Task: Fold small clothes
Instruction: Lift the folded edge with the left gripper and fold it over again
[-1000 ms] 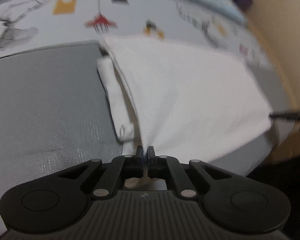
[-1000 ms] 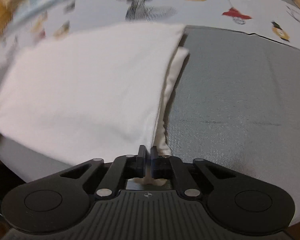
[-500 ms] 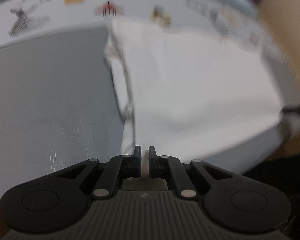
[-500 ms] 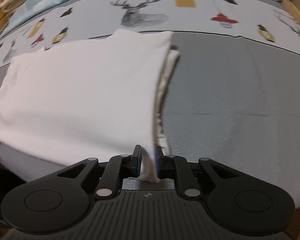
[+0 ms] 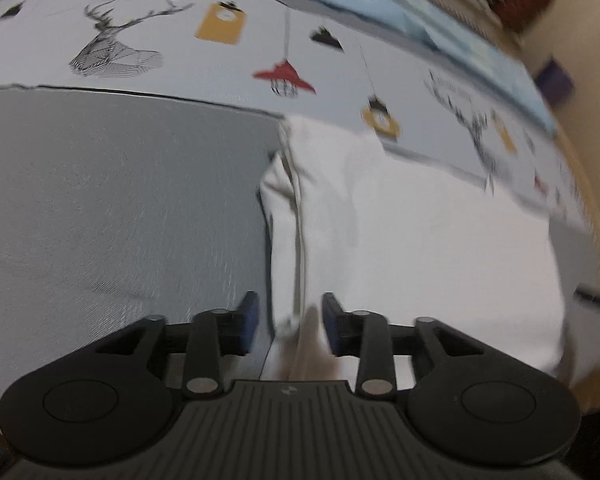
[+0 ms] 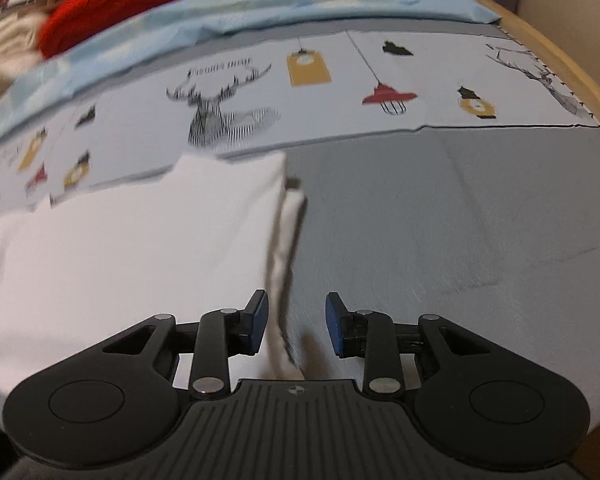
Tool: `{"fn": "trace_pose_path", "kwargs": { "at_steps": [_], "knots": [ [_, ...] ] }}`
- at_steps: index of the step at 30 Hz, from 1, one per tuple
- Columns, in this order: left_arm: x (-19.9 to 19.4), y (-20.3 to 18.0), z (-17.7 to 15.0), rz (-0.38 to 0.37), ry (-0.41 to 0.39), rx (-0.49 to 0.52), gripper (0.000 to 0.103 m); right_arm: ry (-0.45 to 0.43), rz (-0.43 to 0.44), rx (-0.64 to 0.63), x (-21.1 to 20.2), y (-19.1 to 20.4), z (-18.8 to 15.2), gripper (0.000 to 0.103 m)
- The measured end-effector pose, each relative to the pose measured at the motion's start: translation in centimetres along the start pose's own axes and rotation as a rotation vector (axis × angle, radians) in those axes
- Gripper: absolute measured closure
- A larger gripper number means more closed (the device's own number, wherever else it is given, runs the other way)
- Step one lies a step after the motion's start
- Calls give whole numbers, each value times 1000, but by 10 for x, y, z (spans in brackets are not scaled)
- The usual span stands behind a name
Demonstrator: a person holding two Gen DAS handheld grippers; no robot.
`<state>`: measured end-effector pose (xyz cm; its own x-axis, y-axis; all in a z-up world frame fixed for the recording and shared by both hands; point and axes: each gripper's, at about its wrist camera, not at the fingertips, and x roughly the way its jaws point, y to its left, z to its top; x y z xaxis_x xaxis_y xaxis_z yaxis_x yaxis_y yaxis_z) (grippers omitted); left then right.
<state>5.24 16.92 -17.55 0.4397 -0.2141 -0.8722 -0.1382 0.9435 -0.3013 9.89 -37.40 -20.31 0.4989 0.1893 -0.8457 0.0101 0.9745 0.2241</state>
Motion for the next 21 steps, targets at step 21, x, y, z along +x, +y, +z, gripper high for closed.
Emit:
{"fn": "trace_pose_path", "kwargs": {
  "at_steps": [21],
  "knots": [
    [91, 18, 69, -97, 10, -189, 39, -2, 6, 237, 99, -8, 51, 55]
  ]
}}
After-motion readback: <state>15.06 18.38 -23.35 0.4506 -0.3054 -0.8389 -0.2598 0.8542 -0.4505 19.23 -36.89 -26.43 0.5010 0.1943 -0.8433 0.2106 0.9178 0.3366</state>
